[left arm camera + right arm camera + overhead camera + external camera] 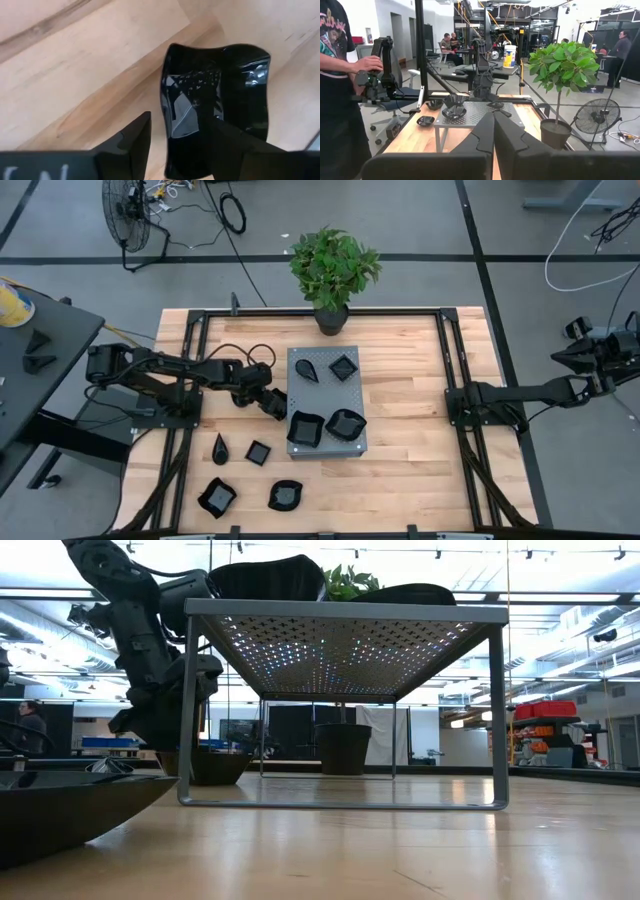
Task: Pick & Place Mini shaped plates
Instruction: Stack the black bowl on top of the black bowl on the shelf
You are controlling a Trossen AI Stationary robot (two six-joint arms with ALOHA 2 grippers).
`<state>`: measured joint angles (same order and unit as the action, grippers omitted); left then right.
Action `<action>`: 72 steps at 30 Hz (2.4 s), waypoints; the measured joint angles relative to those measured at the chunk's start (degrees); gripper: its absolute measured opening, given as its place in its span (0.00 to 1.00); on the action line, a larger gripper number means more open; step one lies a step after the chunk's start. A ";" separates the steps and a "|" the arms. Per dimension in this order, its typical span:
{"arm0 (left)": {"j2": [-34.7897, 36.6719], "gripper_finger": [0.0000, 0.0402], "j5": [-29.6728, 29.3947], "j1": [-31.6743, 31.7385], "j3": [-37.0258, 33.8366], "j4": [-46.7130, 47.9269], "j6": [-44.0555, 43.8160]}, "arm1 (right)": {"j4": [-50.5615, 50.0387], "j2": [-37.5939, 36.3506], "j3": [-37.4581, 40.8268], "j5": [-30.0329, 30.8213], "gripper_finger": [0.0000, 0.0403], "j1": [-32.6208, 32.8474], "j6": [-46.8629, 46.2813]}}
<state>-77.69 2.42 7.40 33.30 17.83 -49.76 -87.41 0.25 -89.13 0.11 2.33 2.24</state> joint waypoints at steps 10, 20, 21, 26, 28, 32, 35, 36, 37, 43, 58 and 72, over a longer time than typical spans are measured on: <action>0.02 0.25 0.02 0.00 0.01 -0.15 -0.35 | -0.01 0.00 -0.01 0.00 0.04 0.01 0.00; 0.06 0.14 0.10 0.02 0.02 -0.03 0.02 | -0.01 0.00 0.00 0.00 0.04 0.00 0.00; 0.06 0.13 -0.04 0.02 0.02 -0.03 0.03 | -0.01 0.00 -0.01 -0.01 0.04 0.00 0.00; 0.07 0.07 -0.41 0.04 0.02 -0.03 0.92 | -0.01 0.00 -0.01 0.00 0.04 0.00 0.00; 0.07 0.05 -0.71 0.04 0.02 -0.03 0.94 | -0.01 0.00 0.00 0.01 0.04 0.01 0.00; 0.07 0.01 -0.70 0.04 0.02 -0.05 0.94 | -0.01 0.00 -0.01 -0.01 0.04 0.00 0.00; 0.07 0.02 0.25 0.04 0.02 -0.07 1.01 | -0.01 0.00 0.00 -0.01 0.04 0.00 0.00; 0.09 0.02 0.35 0.04 0.02 -0.07 1.03 | -0.01 0.00 0.00 0.00 0.04 0.00 0.00; 0.27 0.01 0.37 0.04 0.02 -0.03 1.29 | -0.01 0.00 -0.01 0.01 0.04 0.00 0.00; 3.17 0.01 0.26 0.92 2.25 4.93 5.09 | -0.01 0.00 -0.01 0.00 0.04 0.00 0.00; 13.14 0.00 0.37 5.57 10.78 23.34 14.93 | -0.03 0.00 0.01 0.00 0.04 0.02 0.00; 21.60 0.00 0.87 0.42 21.22 26.44 15.99 | 0.01 0.00 0.01 0.00 0.04 0.01 0.00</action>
<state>-56.09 3.28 7.82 54.52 44.27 -33.76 -87.39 0.25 -89.12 0.11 2.34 2.24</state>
